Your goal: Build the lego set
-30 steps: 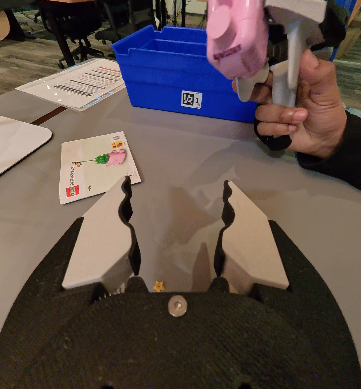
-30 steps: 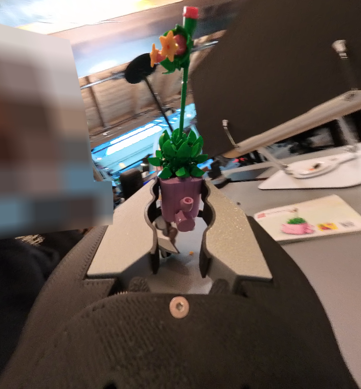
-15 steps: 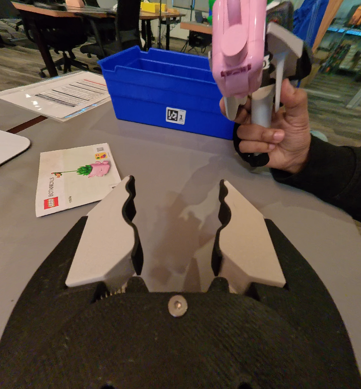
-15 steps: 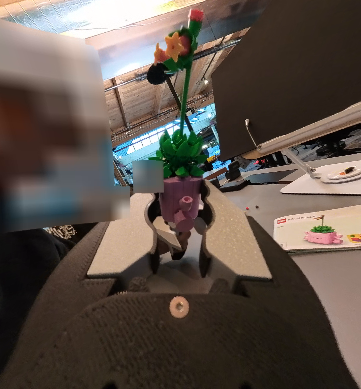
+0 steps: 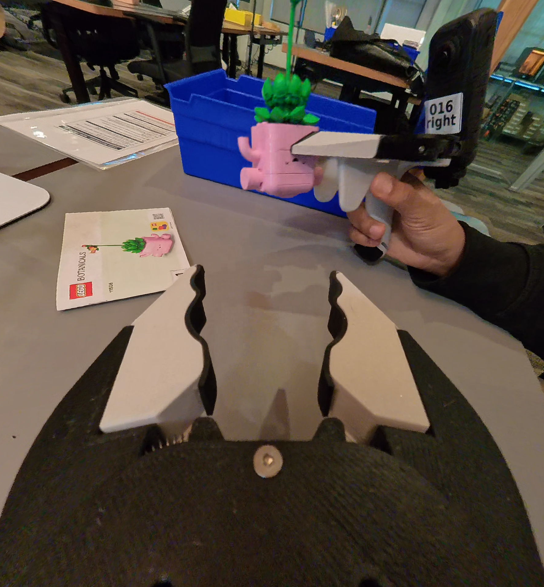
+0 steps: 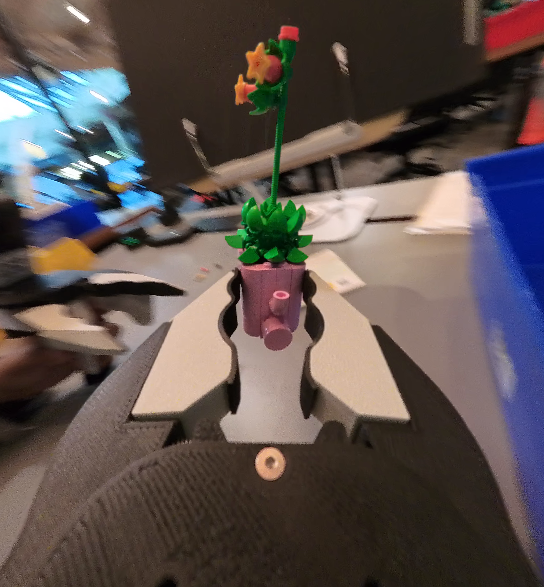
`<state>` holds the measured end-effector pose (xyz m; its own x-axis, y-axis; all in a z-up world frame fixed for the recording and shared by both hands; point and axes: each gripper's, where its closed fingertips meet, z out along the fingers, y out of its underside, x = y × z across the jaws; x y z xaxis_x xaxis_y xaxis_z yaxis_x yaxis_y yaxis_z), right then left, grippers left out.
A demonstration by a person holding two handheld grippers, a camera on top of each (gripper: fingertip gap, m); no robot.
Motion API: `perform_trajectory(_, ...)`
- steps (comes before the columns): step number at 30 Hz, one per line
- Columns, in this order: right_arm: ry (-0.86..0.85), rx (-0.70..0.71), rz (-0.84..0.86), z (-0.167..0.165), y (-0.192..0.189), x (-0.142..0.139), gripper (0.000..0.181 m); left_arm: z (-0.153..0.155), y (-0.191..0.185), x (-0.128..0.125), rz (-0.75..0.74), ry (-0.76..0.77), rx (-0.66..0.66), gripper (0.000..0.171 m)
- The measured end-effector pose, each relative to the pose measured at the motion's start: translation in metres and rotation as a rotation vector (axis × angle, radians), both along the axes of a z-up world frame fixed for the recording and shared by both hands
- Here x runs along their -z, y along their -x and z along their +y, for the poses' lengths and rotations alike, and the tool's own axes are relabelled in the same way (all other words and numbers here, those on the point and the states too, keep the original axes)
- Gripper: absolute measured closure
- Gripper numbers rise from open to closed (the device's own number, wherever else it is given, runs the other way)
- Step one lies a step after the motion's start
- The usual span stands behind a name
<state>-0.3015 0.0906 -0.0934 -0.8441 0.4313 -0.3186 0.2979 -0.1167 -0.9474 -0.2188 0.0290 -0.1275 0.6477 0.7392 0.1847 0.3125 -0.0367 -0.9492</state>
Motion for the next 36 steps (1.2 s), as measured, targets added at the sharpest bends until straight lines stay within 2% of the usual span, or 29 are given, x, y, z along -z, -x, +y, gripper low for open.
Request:
perform_trajectory(5,-0.211,0.153,-0.037,0.013,0.024,0.032,0.143,0.0,0.001,0.002,-0.006,0.002,-0.001,0.095)
perform_trajectory(15,-0.474,0.224,0.021,0.018,0.036,0.057,0.144,0.0,0.0,0.003,-0.005,0.009,0.0,0.095)
perform_trajectory(27,-0.535,0.262,0.049,0.023,0.043,0.061,0.144,0.002,0.0,0.003,-0.001,0.025,0.002,0.095)
perform_trajectory(36,-0.588,0.287,-0.037,0.037,0.04,0.075,0.144,0.0,0.0,0.003,0.006,0.028,-0.003,0.095)
